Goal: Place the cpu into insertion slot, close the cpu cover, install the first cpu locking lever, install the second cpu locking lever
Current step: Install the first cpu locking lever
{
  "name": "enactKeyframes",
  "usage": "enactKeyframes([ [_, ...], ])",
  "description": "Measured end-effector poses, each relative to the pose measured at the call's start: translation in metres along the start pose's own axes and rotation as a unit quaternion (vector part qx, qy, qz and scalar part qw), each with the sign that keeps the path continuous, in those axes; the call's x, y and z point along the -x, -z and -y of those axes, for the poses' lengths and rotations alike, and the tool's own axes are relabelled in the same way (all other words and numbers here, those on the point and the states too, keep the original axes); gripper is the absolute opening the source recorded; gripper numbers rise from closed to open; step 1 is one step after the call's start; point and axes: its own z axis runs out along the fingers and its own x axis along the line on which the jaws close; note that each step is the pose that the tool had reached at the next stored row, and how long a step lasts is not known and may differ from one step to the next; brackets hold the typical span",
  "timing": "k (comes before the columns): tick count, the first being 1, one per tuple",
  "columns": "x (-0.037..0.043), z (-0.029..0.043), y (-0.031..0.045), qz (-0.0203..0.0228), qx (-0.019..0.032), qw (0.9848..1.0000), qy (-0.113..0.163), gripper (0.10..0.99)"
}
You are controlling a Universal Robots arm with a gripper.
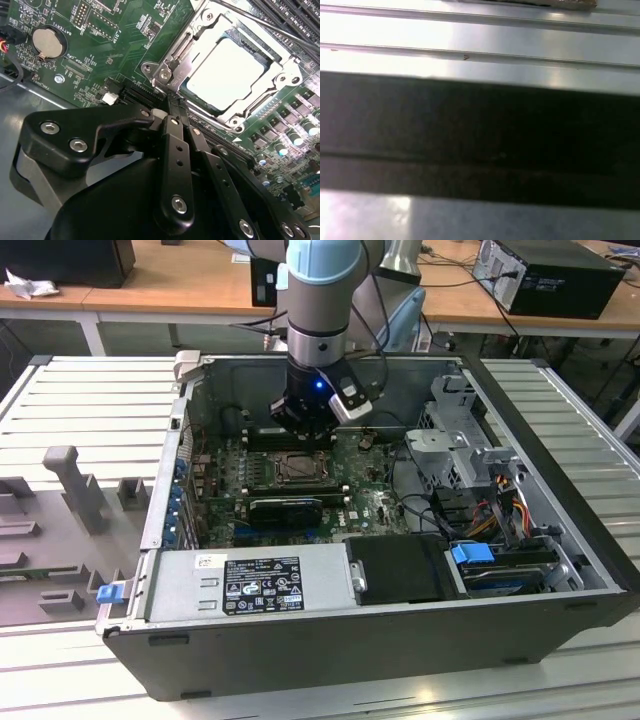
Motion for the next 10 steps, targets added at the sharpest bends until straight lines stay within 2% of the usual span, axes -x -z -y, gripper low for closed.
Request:
enactKeyframes([
  [4, -0.0001, 0.0002, -0.0005, -0.0002, -0.0009, 1.0, 0.0, 0.106],
  [7, -0.0001, 0.0001, -0.0004, 0.0, 0.0016, 1.0, 0.0, 0.106],
  [8, 0.0, 0.0, 0.0022, 0.0, 0.0016, 1.0, 0.0, 0.106],
  [10, 0.0002, -0.0011, 0.0168, -0.0001, 0.0009, 1.0, 0.0, 0.106],
])
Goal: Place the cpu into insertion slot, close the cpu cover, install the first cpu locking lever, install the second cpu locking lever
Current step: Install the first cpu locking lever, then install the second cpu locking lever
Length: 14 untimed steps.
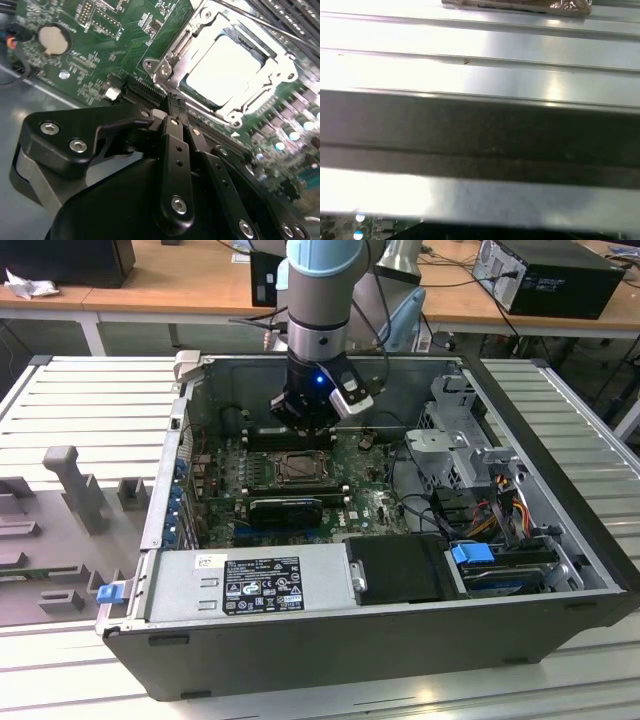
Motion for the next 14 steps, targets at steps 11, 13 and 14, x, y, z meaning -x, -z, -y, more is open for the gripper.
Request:
enactKeyframes([
  [11, -0.0007, 0.0105, 0.0041, 0.0, -0.0001, 1.0, 0.0, 0.106],
  [13, -0.0008, 0.0127, 0.0042, 0.0001, -0.0001, 1.0, 0.0, 0.106],
  [14, -0.0008, 0.0132, 0.0043, 0.0, -0.0001, 1.0, 0.0, 0.106],
])
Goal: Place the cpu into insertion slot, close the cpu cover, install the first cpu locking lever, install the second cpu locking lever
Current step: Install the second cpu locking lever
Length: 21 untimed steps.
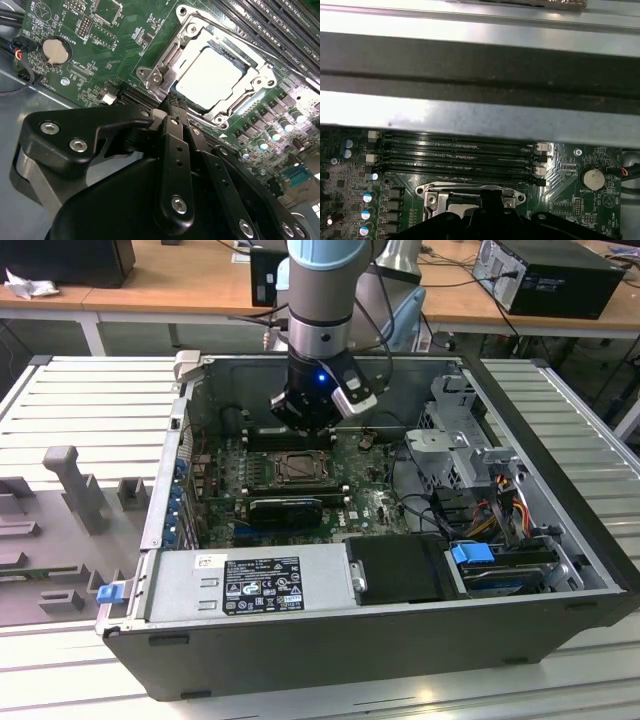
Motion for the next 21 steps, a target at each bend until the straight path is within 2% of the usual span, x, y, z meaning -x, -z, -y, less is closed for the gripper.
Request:
enactKeyframes([
  [3, -0.0001, 0.0004, 0.0011, -0.0001, -0.0001, 1.0, 0.0, 0.106],
  [5, 0.0001, -0.0002, 0.0086, 0.0, 0.0, 1.0, 0.0, 0.106],
  [8, 0.0002, -0.0007, 0.0148, 0.0, -0.0001, 1.0, 0.0, 0.106],
  [13, 0.0005, -0.0021, 0.0335, 0.0, 0.0, 1.0, -0.001, 0.106],
  [15, 0.0005, -0.0012, 0.0339, 0.0, -0.0001, 1.0, -0.001, 0.106],
  [18, 0.0001, 0.0038, 0.034, 0.0001, 0.0, 1.0, -0.001, 0.106],
  [20, -0.0005, 0.0129, 0.0341, 0.0001, -0.0001, 1.0, -0.001, 0.106],
  [21, -0.0011, 0.0213, 0.0342, 0.0001, 0.0, 1.0, -0.001, 0.106],
])
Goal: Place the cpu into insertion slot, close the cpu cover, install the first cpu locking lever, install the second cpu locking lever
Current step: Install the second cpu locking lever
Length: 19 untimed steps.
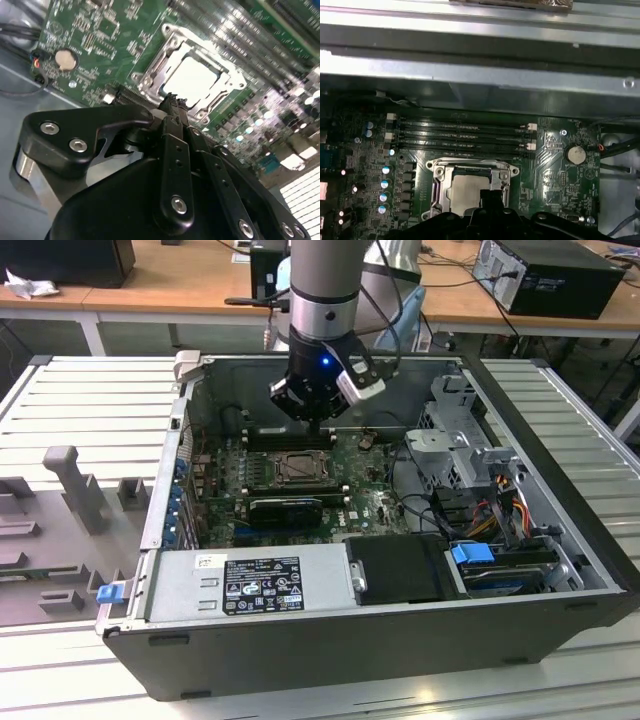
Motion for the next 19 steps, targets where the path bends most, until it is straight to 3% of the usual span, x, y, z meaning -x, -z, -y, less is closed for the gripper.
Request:
enactKeyframes([
  [1, -0.0006, 0.0096, 0.0001, 0.0, 0.0, 1.0, 0.0, 0.106],
  [5, -0.0017, 0.0274, -0.0015, -0.0012, -0.0003, 1.0, 0.0, 0.106],
  [8, -0.0035, 0.0486, -0.0126, -0.0044, 0.0001, 1.0, 0.0, 0.106],
  [10, -0.0125, 0.0512, -0.0127, -0.0039, 0.008, 1.0, 0.0, 0.106],
  [13, -0.0305, 0.0545, -0.0151, -0.0026, 0.0275, 0.9996, 0.0, 0.106],
  [18, -0.0359, 0.058, -0.0368, -0.0025, 0.0318, 0.9995, 0.0, 0.106],
  [19, -0.039, 0.0588, -0.0375, -0.0019, 0.0405, 0.9992, 0.0, 0.106],
])
